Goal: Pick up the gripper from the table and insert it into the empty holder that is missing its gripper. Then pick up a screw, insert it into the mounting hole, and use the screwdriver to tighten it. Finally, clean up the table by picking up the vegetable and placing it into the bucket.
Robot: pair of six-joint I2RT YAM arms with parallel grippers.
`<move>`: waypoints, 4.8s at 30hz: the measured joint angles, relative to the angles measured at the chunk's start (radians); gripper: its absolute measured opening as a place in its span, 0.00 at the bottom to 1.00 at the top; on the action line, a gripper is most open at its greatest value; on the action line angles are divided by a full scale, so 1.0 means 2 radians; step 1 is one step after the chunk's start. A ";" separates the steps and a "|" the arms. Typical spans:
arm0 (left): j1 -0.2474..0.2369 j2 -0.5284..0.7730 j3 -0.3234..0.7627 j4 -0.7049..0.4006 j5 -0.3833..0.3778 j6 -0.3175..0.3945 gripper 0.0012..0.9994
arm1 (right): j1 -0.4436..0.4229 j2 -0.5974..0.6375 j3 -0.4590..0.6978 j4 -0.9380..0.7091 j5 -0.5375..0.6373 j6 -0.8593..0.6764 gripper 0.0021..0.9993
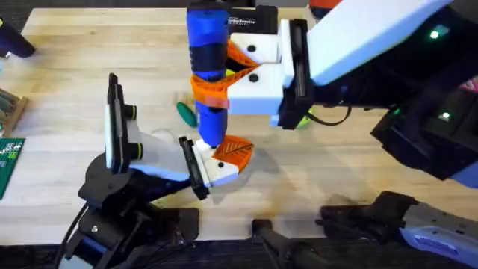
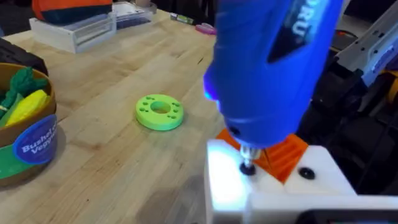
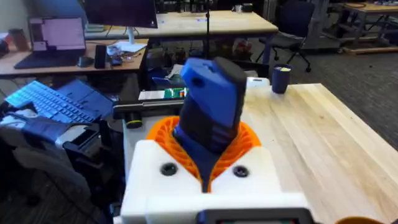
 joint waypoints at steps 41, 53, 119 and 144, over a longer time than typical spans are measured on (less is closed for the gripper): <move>0.000 -0.001 0.000 0.000 -0.001 0.000 0.00 | -0.232 0.008 -0.006 -0.140 0.196 -0.274 0.03; 0.000 -0.001 0.000 0.000 -0.001 0.000 0.00 | -0.338 0.167 -0.006 -0.230 0.460 -0.641 0.03; 0.000 0.048 0.132 -0.160 -0.188 -0.012 0.99 | -0.246 0.076 0.219 -0.778 0.177 -0.078 0.99; 0.054 0.604 0.436 -0.392 -0.444 -0.190 0.99 | -0.246 0.076 0.219 -0.769 0.172 -0.072 0.99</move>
